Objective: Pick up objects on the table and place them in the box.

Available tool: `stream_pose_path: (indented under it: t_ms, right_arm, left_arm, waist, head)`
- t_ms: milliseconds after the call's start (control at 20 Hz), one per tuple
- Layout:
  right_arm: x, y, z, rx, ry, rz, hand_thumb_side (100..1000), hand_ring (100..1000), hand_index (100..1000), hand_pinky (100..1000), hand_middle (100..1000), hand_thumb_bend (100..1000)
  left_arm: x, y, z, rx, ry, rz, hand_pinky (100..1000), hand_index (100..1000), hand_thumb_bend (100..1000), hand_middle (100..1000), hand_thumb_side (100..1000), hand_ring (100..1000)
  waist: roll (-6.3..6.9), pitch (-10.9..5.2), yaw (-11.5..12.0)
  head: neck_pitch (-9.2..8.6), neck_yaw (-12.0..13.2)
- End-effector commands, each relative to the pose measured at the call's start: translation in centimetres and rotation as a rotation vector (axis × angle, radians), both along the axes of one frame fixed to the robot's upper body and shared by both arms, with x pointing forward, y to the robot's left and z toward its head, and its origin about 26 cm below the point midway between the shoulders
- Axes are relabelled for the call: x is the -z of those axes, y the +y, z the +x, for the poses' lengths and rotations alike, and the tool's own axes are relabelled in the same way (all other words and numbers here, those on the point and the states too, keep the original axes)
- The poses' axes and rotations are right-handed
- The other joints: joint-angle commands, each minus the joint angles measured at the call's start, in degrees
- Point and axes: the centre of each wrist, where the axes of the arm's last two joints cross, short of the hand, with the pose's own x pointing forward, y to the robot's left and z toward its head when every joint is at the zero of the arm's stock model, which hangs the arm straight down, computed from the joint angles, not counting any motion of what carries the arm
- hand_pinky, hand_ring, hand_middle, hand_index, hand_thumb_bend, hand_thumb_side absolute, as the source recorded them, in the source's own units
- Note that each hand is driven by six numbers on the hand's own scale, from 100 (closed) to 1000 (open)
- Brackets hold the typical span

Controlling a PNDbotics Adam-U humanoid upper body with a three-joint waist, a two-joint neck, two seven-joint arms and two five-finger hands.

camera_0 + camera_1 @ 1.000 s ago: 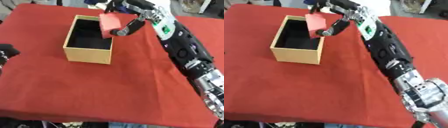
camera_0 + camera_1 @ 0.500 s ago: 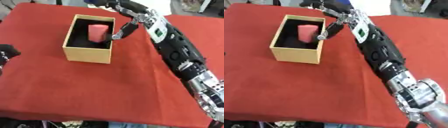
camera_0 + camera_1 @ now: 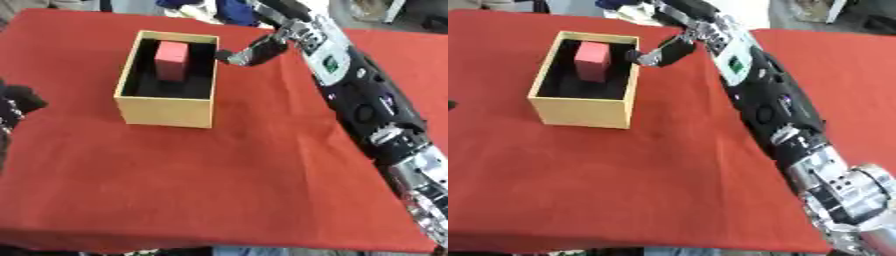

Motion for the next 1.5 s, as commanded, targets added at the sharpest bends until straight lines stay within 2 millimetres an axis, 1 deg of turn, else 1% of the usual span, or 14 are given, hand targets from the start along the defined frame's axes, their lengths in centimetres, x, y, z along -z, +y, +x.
stream_pose_path:
  t_ms: [50,100,250,400,550,600,750,850,900,1050,1300,1500]
  right_arm:
    - [-2.0,-1.8,-0.5,0.016,-0.039,0.036,147,900,923,823,816,267]
    - [-1.8,-2.3,-0.8,0.022,-0.035,0.049,152,898,920,822,802,209]
    - [-1.5,-3.8,-1.7,0.036,-0.027,0.082,149,898,915,822,790,164]
    - [-1.1,-5.3,-2.7,0.056,-0.013,0.110,164,901,914,824,780,100]
    - [-0.4,-6.6,-3.6,0.087,0.022,0.149,206,904,910,827,766,100]
    - [0.0,-7.1,-4.0,0.097,0.039,0.163,250,907,909,830,761,100]
    - [0.8,-8.2,-5.1,0.123,0.077,0.202,275,909,906,831,755,100]
    - [1.3,-8.9,-5.8,0.144,0.107,0.232,356,912,904,833,747,100]
    - [1.6,-9.1,-6.2,0.150,0.123,0.250,396,912,901,833,742,100]
    - [2.2,-9.4,-7.3,0.159,0.167,0.306,447,913,896,833,735,100]
    - [2.7,-9.7,-9.4,0.147,0.225,0.383,493,915,889,835,722,100]
    - [3.0,-9.8,-11.3,0.131,0.276,0.441,553,915,883,835,712,100]
  left_arm:
    - [-0.8,0.7,-0.2,-0.026,-0.023,0.011,853,645,283,552,744,655]
    - [-0.8,0.7,-0.2,-0.031,-0.023,0.010,853,645,283,552,744,655]
    - [-0.8,0.9,-0.3,-0.043,-0.023,0.009,853,645,282,552,745,656]
    - [-0.7,1.0,-0.3,-0.052,-0.022,0.008,853,645,282,552,746,656]
    - [-0.7,1.1,-0.4,-0.059,-0.022,0.007,854,645,281,552,748,656]
    - [-0.6,1.1,-0.4,-0.061,-0.022,0.008,854,645,281,552,749,656]
    - [-0.6,1.2,-0.5,-0.069,-0.021,0.009,854,645,279,552,750,657]
    - [-0.5,1.3,-0.5,-0.075,-0.022,0.010,854,645,278,552,752,658]
    - [-0.5,1.3,-0.6,-0.077,-0.020,0.010,854,645,279,552,754,658]
    - [-0.2,1.4,-0.7,-0.087,-0.010,0.010,855,645,278,552,757,659]
    - [0.2,1.6,-0.9,-0.099,0.000,0.013,855,645,277,554,758,659]
    - [0.4,1.6,-1.0,-0.105,0.006,0.011,855,645,275,554,764,660]
  waist:
    - [0.29,-1.10,-0.82]
    - [0.30,-1.07,-1.31]
    - [0.40,-0.90,-2.52]
    - [0.53,-0.79,-3.54]
    - [0.78,-0.59,-4.62]
    - [0.88,-0.49,-5.00]
    - [1.16,-0.30,-6.11]
    - [1.27,-0.18,-6.83]
    - [1.29,-0.18,-7.13]
    - [1.41,-0.18,-8.16]
    - [1.62,-0.32,-9.63]
    - [1.82,-0.28,-10.33]
  head:
    - [0.11,1.18]
    - [0.10,1.48]
    - [0.00,2.33]
    - [-0.02,2.81]
    - [0.01,3.04]
    - [0.11,3.04]
    - [0.07,3.20]
    - [0.22,3.41]
    - [0.25,3.47]
    - [0.28,3.82]
    - [0.28,4.65]
    - [0.28,5.92]
